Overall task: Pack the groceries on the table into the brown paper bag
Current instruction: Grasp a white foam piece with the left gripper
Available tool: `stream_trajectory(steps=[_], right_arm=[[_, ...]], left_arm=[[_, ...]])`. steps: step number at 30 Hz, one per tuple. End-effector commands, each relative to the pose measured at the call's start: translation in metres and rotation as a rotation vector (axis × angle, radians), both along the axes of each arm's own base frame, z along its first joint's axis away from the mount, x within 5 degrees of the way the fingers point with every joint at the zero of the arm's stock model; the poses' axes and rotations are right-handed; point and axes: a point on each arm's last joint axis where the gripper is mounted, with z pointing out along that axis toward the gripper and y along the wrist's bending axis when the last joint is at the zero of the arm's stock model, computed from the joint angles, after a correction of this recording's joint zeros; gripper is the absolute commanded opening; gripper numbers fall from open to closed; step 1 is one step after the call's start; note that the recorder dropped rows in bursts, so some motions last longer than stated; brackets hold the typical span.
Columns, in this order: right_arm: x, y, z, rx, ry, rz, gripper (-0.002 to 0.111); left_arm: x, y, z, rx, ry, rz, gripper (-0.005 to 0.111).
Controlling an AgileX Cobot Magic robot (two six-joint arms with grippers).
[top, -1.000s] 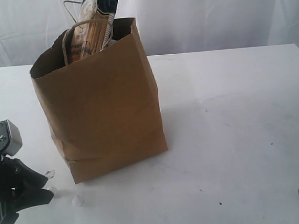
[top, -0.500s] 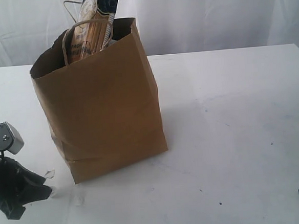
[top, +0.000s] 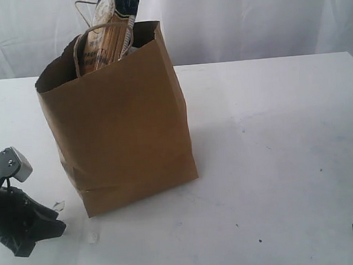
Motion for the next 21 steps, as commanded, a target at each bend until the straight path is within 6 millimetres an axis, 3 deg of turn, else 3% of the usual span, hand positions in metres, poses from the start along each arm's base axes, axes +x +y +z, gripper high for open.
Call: stream_trajectory(steps=[1, 7, 16, 19, 21], right_arm=[[0.001, 0.000, 0.003, -0.003, -0.011, -0.001, 0.000], [0.001, 0.000, 0.003, -0.003, -0.011, -0.001, 0.000], [0.001, 0.000, 0.003, -0.003, -0.011, -0.001, 0.000], [0.001, 0.000, 0.003, -0.003, -0.011, -0.001, 0.000], [0.001, 0.000, 0.003, -0.003, -0.011, -0.001, 0.000]], left_arm=[[0.001, 0.000, 0.000, 0.035, -0.095, -0.102, 0.026], [0.001, -0.001, 0.000, 0.019, -0.091, -0.094, 0.000], [0.003, -0.004, 0.016, -0.058, -0.085, 0.004, 0.000], [0.003, -0.001, 0.028, -0.048, -0.080, 0.088, 0.000], [-0.001, 0.002, 0.047, -0.043, -0.083, 0.182, 0.000]])
